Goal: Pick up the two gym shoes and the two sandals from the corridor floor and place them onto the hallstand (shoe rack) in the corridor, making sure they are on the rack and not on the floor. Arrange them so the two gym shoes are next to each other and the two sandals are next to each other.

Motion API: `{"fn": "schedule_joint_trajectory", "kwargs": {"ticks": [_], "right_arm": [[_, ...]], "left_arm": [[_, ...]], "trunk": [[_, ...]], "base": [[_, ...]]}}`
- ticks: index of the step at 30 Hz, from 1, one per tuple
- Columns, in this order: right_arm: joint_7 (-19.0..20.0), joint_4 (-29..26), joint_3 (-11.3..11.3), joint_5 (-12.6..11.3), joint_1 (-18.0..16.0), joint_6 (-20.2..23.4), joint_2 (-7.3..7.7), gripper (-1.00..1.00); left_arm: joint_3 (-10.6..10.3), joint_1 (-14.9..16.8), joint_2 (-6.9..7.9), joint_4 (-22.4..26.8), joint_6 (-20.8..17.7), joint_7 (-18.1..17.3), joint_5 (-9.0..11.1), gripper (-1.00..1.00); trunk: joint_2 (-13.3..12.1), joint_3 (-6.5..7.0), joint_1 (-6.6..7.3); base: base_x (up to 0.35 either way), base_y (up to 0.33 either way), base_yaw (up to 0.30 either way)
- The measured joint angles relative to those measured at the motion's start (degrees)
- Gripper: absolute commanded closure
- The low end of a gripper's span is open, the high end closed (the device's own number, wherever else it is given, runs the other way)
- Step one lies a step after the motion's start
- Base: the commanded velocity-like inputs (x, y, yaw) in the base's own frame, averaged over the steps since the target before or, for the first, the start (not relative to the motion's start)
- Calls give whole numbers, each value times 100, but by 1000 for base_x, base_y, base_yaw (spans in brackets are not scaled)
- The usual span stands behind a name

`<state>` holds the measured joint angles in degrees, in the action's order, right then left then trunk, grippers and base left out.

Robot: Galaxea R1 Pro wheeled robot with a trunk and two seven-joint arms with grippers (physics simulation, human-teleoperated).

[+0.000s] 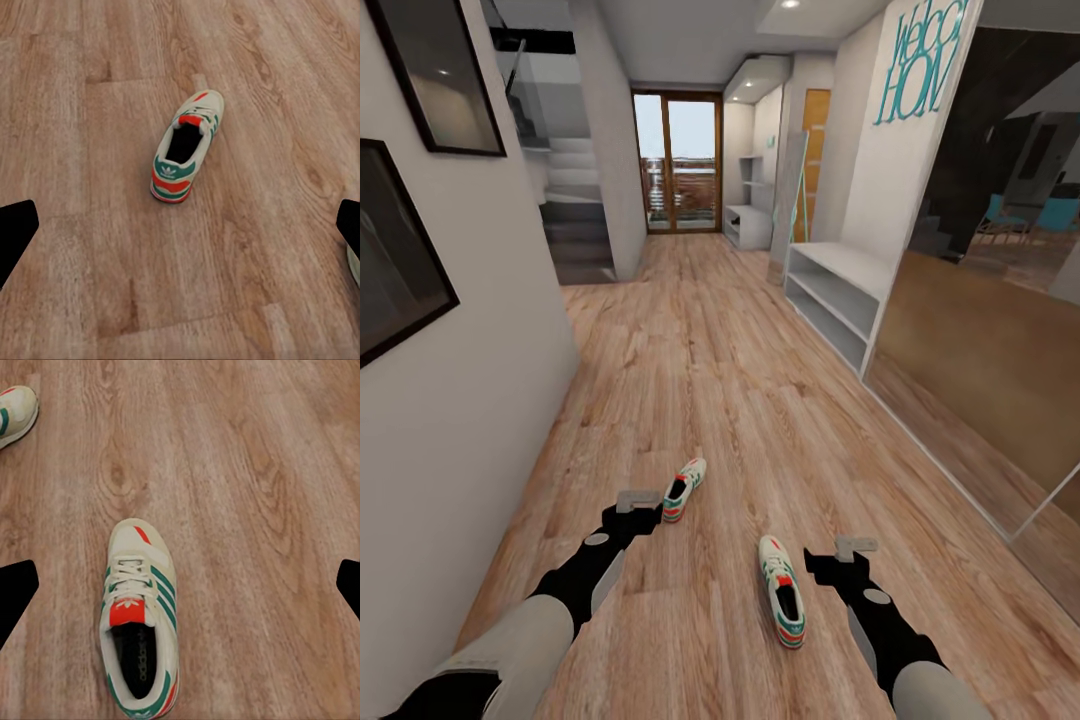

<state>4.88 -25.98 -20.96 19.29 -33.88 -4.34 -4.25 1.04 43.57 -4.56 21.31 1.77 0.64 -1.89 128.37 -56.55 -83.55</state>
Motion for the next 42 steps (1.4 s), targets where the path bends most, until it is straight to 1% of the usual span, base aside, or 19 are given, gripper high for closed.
{"fn": "schedule_joint_trajectory", "kwargs": {"ticks": [11,13,15,18,19,24,28,37,42], "right_arm": [[22,-54,-23,-15,0,-10,50,-100],[21,-56,-24,-16,0,-10,51,-100],[20,-56,-25,-16,0,-11,52,-100],[18,-55,-25,-16,0,-11,52,-100],[18,-55,-25,-16,0,-11,52,-100],[16,-55,-26,-17,0,-13,53,-100],[16,-55,-26,-17,0,-16,53,-100],[15,-54,-19,-11,0,-16,53,-100],[15,-54,-18,-9,-1,-13,53,-100]], "left_arm": [[0,-1,-15,-37,-2,-6,5,-100],[-28,-1,-18,-41,-11,-7,6,-100],[-92,2,-18,-42,-16,-7,6,-100],[-245,7,-25,-34,-33,-8,6,-100],[-247,7,-25,-34,-33,-8,6,-100],[-527,26,-28,-14,-60,-4,14,-100],[-631,36,-28,-2,-68,2,23,-100],[-675,34,-20,0,-68,3,50,-100],[-662,18,-10,-3,-67,1,62,-100]], "trunk": [[441,-201,-242],[521,-245,-286],[602,-293,-330],[722,-369,-396],[762,-394,-418],[963,-525,-527],[1123,-631,-615],[1484,-871,-813],[1492,-1024,-827]], "base": [[0,0,0],[0,0,0],[0,0,0],[0,0,0],[0,0,0],[0,0,0],[0,0,1],[0,0,46],[0,0,106]]}}
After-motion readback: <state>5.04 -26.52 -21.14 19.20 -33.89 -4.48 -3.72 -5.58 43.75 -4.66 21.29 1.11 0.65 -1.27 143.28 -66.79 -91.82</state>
